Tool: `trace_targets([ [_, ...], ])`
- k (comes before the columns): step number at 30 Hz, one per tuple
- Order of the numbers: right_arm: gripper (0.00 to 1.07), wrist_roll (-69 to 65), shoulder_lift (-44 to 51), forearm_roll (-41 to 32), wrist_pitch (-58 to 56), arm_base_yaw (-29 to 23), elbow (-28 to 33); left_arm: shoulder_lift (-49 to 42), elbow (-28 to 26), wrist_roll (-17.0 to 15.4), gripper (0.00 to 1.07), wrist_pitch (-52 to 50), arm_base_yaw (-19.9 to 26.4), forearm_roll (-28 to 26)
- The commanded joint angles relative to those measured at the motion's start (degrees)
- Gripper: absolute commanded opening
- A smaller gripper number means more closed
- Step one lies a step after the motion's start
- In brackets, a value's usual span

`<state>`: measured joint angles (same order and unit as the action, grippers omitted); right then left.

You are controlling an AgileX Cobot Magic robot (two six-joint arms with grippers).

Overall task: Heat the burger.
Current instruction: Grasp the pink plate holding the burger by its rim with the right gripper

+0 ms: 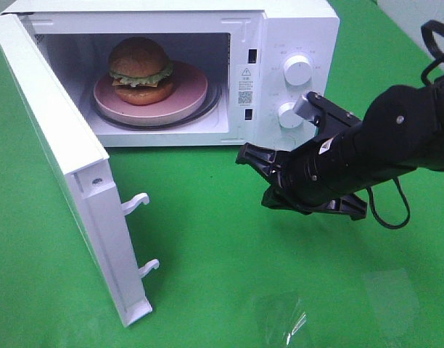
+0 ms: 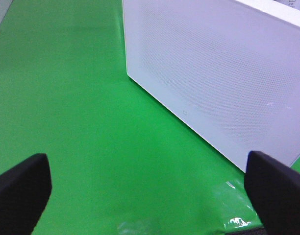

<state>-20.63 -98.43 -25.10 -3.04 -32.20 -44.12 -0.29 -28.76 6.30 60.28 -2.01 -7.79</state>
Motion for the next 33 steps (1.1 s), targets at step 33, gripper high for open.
trace_targets([
  [33, 0.09, 66.98, 0.86, 24.64, -43.43, 0.17, -27.50, -0.86, 0.17, 0.11, 1.00, -0.74, 0.17, -0.06],
])
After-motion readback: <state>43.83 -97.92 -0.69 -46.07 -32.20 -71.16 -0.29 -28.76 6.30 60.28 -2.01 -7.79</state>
